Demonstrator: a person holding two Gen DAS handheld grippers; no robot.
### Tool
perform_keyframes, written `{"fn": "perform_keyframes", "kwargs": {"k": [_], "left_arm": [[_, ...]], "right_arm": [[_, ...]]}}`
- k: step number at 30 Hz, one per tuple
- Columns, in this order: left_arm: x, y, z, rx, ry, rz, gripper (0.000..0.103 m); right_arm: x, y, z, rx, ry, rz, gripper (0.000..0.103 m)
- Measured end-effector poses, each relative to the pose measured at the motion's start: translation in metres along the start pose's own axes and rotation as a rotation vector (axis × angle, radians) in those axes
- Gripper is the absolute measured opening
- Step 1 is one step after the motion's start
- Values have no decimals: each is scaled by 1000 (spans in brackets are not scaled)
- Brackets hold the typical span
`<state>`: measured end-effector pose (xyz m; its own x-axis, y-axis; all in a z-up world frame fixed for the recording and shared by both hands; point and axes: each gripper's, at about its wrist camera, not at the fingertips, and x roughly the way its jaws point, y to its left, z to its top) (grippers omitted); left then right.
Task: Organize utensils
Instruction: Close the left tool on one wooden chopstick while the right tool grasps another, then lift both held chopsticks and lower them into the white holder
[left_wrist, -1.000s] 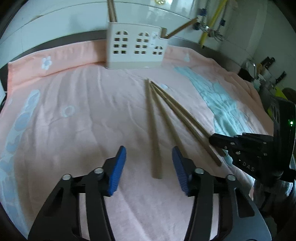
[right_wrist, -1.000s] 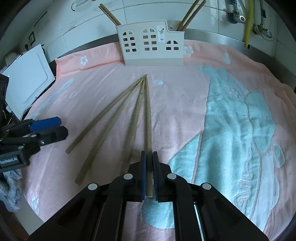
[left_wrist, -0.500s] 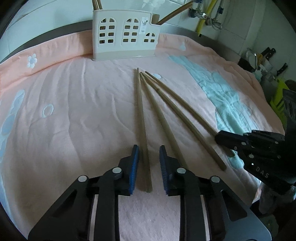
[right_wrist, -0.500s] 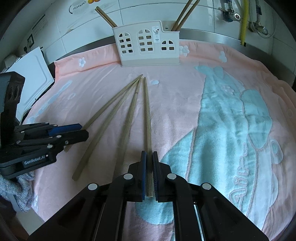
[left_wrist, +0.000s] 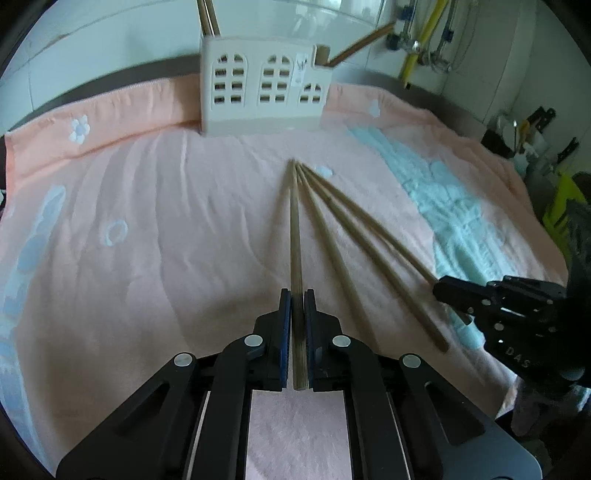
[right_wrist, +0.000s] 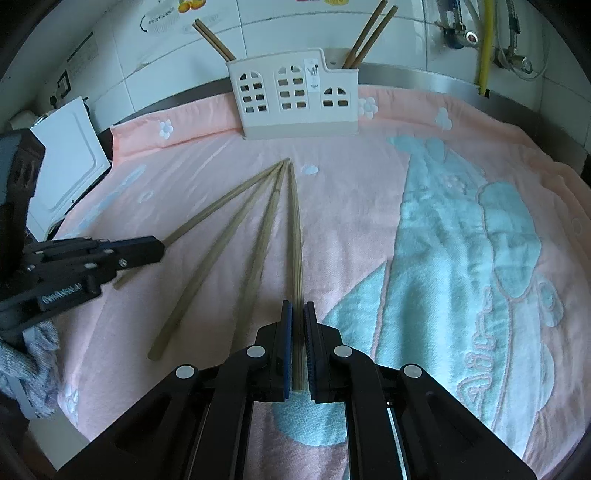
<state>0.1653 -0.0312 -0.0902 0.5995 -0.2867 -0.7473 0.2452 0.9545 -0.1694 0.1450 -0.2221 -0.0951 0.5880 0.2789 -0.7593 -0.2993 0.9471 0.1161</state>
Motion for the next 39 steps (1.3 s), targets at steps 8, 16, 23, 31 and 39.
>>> {"fn": "perform_keyframes", "kwargs": {"k": [8, 16, 23, 31, 39], "left_arm": [[-37, 8, 18, -23, -104, -18, 6], [-61, 13, 42, -23, -190, -32, 6], [-71, 12, 70, -7, -241, -49, 6], [-80, 10, 109, 46, -267, -34, 6], [-87, 8, 156, 86, -285, -17, 5]], "right_arm": [[-27, 2, 19, -15, -89, -2, 7], [-56, 4, 63, -39, -212, 14, 7], [-70, 4, 101, -66, -270, 29, 7], [-76, -9, 157, -69, -276, 49, 7], [-94, -23, 223, -79, -311, 16, 7]]}}
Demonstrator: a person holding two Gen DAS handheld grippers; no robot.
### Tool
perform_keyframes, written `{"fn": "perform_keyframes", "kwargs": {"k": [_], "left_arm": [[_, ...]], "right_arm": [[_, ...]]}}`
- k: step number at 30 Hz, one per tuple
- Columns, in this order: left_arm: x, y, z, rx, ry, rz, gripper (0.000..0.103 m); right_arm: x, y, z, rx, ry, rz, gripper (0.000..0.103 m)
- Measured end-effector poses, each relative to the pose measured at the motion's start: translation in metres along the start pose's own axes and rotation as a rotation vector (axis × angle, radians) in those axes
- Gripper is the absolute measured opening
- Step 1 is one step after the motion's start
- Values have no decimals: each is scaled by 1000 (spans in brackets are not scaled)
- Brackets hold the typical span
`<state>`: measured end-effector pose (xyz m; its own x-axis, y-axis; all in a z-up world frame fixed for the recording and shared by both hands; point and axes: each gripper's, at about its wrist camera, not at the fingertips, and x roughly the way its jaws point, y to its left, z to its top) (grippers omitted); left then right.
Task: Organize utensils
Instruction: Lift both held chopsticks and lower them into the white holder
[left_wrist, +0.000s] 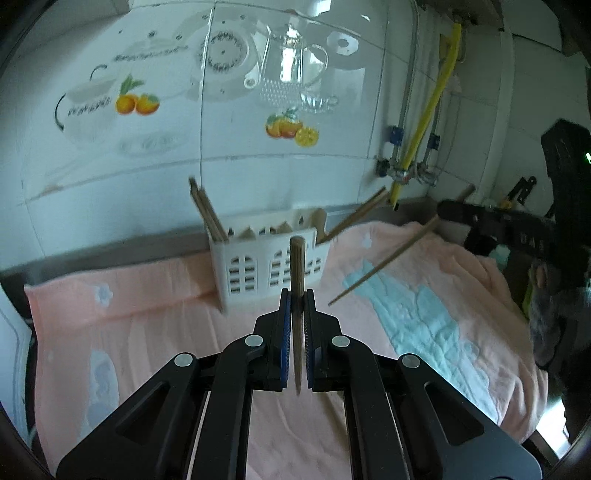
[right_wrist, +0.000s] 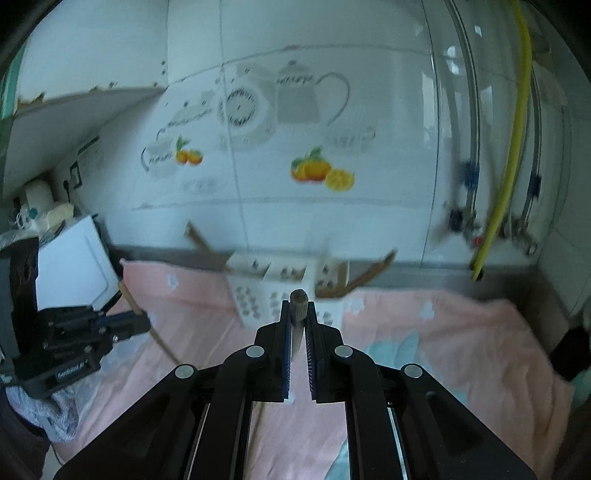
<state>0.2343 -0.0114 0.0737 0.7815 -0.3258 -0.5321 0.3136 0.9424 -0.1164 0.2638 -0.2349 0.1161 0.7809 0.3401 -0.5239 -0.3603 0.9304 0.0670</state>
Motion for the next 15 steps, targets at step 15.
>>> {"fn": "perform_keyframes", "kwargs": {"k": [15], "left_arm": [[-6, 11, 120, 35, -175, 76, 5]], "right_arm": [[31, -21, 81, -36, -3, -63, 7]]}}
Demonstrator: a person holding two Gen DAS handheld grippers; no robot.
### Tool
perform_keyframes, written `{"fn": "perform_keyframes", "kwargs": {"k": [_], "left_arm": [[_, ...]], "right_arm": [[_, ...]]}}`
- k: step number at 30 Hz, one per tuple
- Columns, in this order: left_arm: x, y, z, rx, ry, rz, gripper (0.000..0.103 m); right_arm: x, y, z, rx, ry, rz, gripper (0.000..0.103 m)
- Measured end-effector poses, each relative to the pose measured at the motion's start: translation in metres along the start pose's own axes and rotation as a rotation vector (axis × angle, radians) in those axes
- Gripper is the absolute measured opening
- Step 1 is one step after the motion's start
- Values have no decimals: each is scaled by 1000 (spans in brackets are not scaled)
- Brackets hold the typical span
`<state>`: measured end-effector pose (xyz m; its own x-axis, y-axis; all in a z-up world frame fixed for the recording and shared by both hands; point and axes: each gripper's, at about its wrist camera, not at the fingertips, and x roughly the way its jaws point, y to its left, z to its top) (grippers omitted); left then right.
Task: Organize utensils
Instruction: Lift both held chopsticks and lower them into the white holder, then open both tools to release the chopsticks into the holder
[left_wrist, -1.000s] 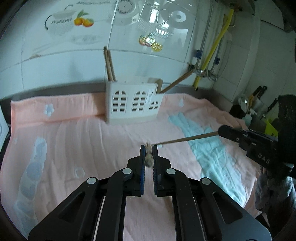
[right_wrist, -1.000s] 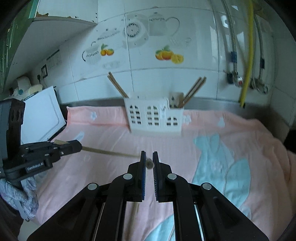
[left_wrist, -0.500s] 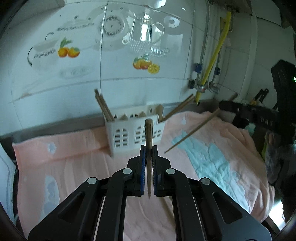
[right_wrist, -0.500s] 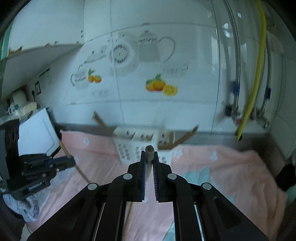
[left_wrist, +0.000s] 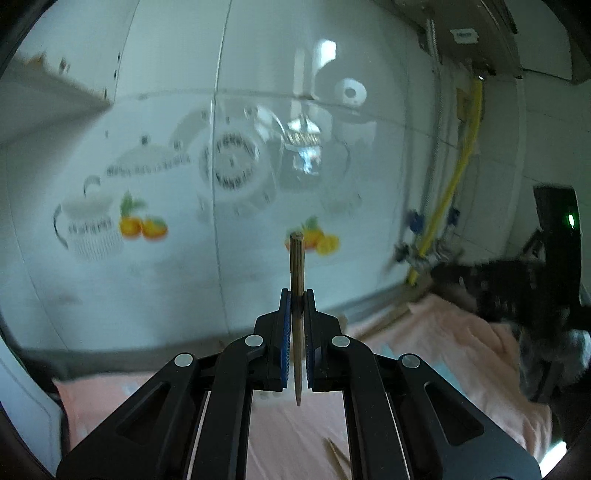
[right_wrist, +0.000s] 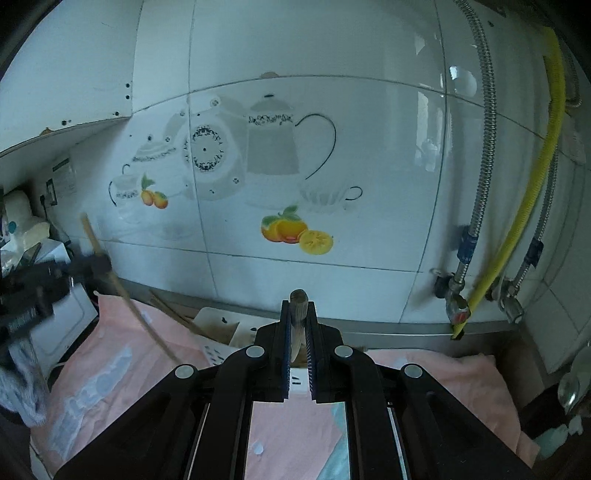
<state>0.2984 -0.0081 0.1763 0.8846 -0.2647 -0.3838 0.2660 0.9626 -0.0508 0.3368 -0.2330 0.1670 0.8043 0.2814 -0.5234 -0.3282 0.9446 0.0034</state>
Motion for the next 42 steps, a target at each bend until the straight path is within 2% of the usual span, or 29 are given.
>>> {"fn": "perform_keyframes", "kwargs": {"k": [5, 13, 21, 28, 33, 35, 37, 42], "left_arm": [[19, 4, 22, 12, -34, 54, 5], [48, 15, 23, -9, -38, 96, 5], [76, 28, 1, -50, 60, 91, 6], [79, 33, -11, -67, 84, 89, 8], [68, 32, -14, -67, 71, 83, 28], [61, 31, -17, -65, 65, 80, 30], [54, 31, -19, -75, 63, 74, 38], [32, 29, -32, -89, 52, 66, 50]], "right_arm": [[13, -1, 2, -7, 13, 1, 7], [33, 0, 1, -22, 43, 11, 7], [50, 0, -6, -15, 82, 18, 7], [61, -1, -13, -3, 103, 10, 7], [59, -5, -18, 18, 90, 6, 8], [57, -6, -19, 26, 88, 4, 9], [52, -8, -22, 35, 77, -4, 17], [32, -9, -32, 50, 51, 6, 25]]}}
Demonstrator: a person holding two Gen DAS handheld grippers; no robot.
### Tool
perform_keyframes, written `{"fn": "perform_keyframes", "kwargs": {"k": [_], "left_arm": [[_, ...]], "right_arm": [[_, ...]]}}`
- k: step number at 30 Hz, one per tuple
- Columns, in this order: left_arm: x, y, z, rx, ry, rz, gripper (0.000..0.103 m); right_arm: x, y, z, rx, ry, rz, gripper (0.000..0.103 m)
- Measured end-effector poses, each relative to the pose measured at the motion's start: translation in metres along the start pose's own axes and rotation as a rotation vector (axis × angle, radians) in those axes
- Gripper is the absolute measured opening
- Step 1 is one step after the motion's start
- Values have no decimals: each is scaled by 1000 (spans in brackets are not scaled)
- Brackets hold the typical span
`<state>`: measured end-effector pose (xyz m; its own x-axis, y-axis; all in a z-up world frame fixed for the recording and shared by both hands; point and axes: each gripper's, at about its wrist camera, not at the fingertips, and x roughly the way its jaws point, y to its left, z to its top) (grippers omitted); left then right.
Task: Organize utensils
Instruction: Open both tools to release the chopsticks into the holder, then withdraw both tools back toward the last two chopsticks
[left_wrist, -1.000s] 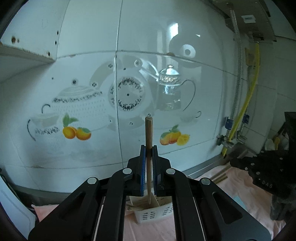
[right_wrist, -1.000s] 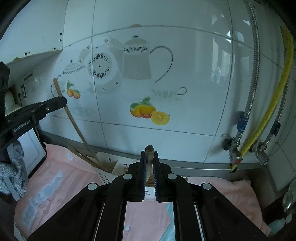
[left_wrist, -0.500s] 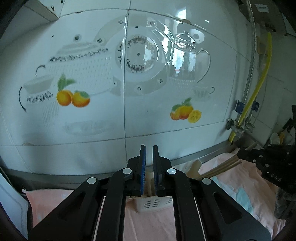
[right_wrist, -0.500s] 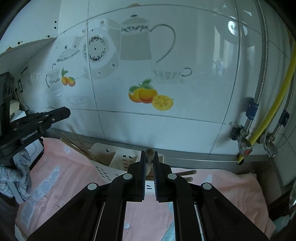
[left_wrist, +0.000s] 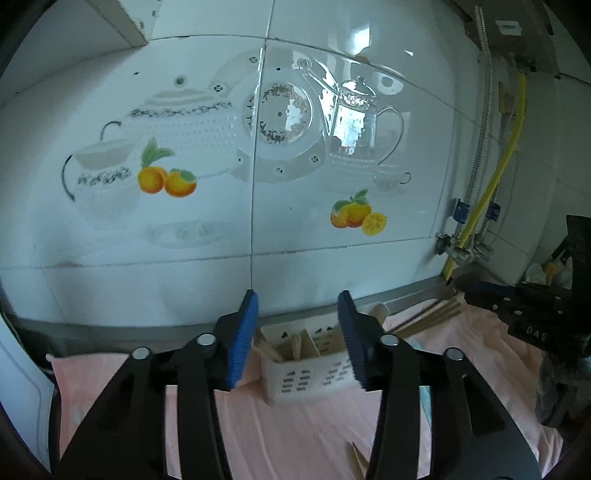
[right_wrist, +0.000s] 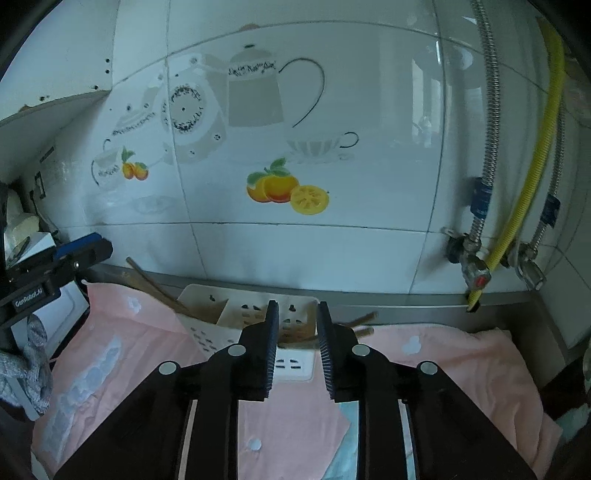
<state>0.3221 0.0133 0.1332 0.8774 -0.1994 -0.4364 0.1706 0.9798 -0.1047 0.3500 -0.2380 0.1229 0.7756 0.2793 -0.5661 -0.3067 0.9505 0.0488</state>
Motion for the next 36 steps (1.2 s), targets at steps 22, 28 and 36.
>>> {"fn": "perform_keyframes", "kwargs": {"k": [22, 28, 36], "left_arm": [[-76, 11, -143, -57, 86, 36, 97], [-87, 26, -181, -118, 136, 76, 98], [-95, 44, -210, -176, 175, 123, 98]], "right_arm": [[-51, 68, -153, -130, 24, -32, 72], [-45, 85, -201, -107, 98, -1, 75], [-44, 94, -246, -22, 162, 39, 75]]}}
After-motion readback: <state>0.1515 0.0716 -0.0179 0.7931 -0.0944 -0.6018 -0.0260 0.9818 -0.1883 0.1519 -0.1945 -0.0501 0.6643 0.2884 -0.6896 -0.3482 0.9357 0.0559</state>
